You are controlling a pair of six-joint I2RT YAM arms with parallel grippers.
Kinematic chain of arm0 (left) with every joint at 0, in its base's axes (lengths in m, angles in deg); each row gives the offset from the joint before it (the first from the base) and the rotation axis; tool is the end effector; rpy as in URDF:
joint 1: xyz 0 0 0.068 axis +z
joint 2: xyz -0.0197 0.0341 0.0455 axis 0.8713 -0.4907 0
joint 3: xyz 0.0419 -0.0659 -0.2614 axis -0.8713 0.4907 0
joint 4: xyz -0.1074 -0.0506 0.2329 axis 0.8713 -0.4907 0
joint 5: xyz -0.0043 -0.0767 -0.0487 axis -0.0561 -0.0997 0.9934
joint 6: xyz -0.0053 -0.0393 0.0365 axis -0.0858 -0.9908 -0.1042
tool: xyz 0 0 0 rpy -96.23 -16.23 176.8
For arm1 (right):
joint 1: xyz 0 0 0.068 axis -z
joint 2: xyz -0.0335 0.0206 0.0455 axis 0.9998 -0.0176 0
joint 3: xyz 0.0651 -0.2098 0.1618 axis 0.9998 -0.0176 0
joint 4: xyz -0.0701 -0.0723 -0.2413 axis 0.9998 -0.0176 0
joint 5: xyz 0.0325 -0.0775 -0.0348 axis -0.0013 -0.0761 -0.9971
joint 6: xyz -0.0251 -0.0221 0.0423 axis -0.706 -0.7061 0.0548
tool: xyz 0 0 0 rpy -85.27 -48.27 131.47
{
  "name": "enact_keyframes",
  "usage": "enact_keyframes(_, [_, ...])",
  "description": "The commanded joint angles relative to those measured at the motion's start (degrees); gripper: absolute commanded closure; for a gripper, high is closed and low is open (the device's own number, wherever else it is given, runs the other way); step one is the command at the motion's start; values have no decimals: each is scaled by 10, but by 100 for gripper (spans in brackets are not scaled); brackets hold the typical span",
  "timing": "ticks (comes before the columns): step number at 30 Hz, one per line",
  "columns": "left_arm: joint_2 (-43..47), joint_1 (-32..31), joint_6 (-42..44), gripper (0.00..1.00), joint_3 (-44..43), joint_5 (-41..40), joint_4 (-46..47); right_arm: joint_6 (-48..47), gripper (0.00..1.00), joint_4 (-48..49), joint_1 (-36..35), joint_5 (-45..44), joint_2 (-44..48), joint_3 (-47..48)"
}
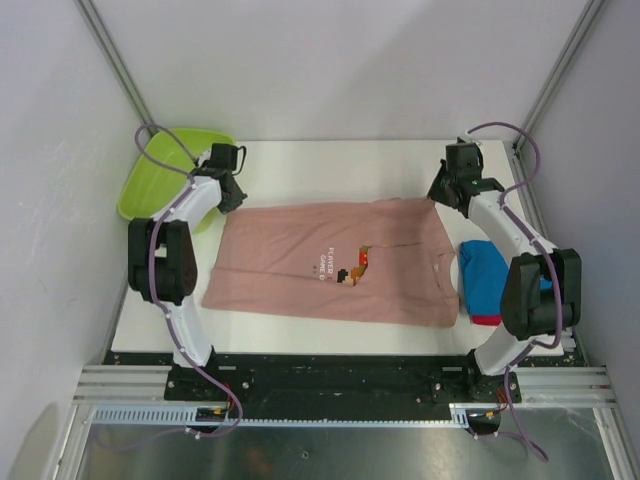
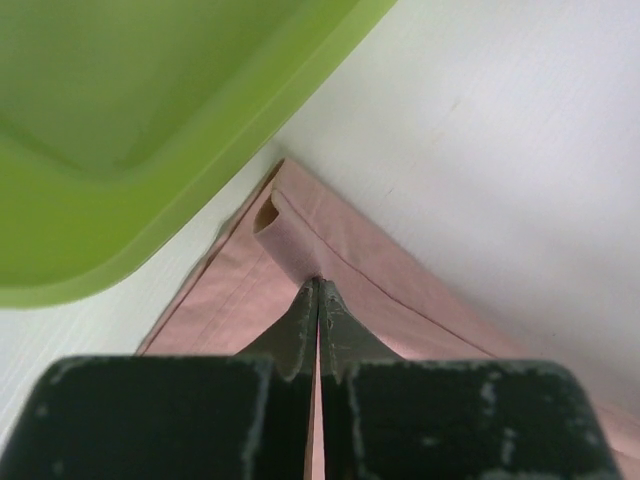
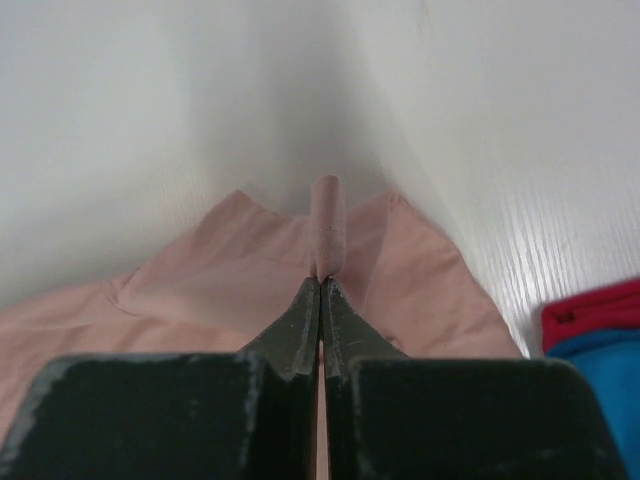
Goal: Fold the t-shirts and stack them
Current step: Grap the side of the flattened tshirt furthest away from the robot with both arms, then fold the other side of the tshirt into a rectangle
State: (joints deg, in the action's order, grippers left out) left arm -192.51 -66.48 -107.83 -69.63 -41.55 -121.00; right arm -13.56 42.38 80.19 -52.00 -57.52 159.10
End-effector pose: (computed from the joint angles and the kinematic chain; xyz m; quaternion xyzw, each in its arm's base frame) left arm 0.4180 -0.0325 0.2246 -0.2942 0.9030 0.0327 0.3115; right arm 0.3752 0.0530 0.2820 0.1572 0.8923 0.0605 0.4189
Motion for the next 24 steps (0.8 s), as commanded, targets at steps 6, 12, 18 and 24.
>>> enact_keyframes(6, [106, 1, 21, 100, 139, 16, 51, 15, 100, -46, -8, 4, 107, -96])
enact_keyframes(12, [139, 1, 23, 100, 195, 17, 64, 18, 100, -53, -11, 6, 147, -171])
enact_keyframes(18, [156, 3, 24, 100, 204, 11, 64, 20, 100, -67, -12, -9, 161, -194])
enact_keyframes(24, [190, 13, 30, 100, 217, 8, 63, 24, 100, -84, -13, -20, 202, -195])
